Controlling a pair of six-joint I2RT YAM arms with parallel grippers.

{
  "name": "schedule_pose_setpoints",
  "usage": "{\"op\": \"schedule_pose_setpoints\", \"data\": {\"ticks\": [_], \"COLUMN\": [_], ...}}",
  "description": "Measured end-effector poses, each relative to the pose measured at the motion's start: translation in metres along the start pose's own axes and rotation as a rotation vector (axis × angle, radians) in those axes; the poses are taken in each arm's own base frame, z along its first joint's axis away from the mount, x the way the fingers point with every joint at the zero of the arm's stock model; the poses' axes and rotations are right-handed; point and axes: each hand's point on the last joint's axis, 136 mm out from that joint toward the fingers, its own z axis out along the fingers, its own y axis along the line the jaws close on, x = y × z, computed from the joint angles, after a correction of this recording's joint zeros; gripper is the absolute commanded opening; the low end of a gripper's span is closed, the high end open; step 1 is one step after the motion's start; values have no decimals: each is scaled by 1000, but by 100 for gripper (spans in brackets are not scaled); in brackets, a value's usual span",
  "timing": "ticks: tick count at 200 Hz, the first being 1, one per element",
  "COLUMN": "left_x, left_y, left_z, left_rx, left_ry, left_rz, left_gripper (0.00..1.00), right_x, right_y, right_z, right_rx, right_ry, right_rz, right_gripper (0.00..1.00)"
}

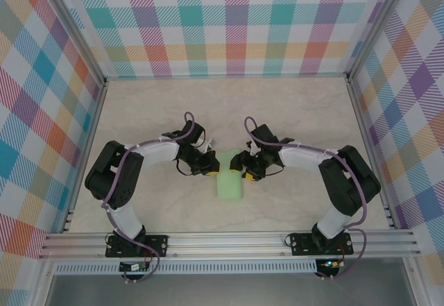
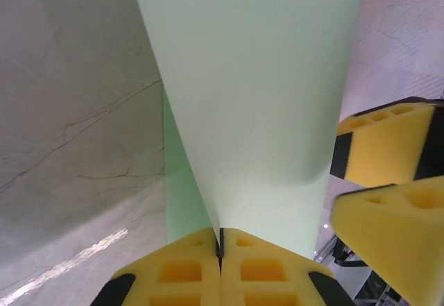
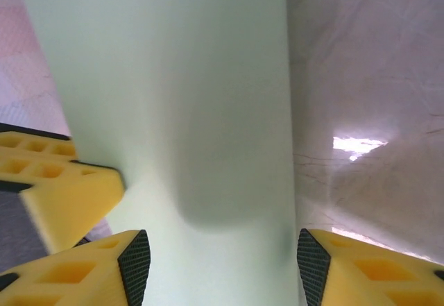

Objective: Fold a paper plane with a square sheet of paper (pick it up from the middle)
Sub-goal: Fold the square sheet of paper in half at the center of the table.

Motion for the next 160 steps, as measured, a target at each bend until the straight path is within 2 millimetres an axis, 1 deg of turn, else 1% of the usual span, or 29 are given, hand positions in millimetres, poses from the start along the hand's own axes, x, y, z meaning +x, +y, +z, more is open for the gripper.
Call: {"op": "schedule_pose_setpoints", "data": {"ticks": [27,46,63,72,83,90,95,103,109,114,137,160], "left_x": [-3,-5,-8,-10,-12,-13,-13,-13,-12,-11,-5,4], "left_y": [-2,-4,-5,-6,-5,-3,-2,-1,0,1,2,6], "left_z": [0,0,0,-1,-1,-3,-5,-9,-13,-18,-45,-71], "left_rx": [6,11,16,17,8,-2,-9,-23,-34,-45,-78,-96], "left_ry": [-9,-19,-29,-38,-49,-64,-74,-99,-119,-140,-257,-374], "left_rz": [9,16,20,21,13,8,2,-2,-7,-13,-31,-63], "left_gripper": [6,11,20,32,37,46,49,52,57,59,62,64], "right_x": [1,2,1,0,-1,-2,-3,-3,-3,-4,-5,-6], "right_y": [-5,-5,-7,-8,-9,-10,-12,-14,-16,-17,-24,-26], "right_z": [1,1,1,1,1,2,2,2,2,2,2,2], "right_rx": [18,20,27,32,40,45,50,59,64,71,101,110], "right_ry": [6,7,1,-2,-11,-16,-21,-28,-31,-35,-52,-59], "right_rz": [4,5,6,8,11,17,21,33,38,45,75,80], "right_gripper": [60,60,59,58,58,58,58,58,58,58,58,59]}}
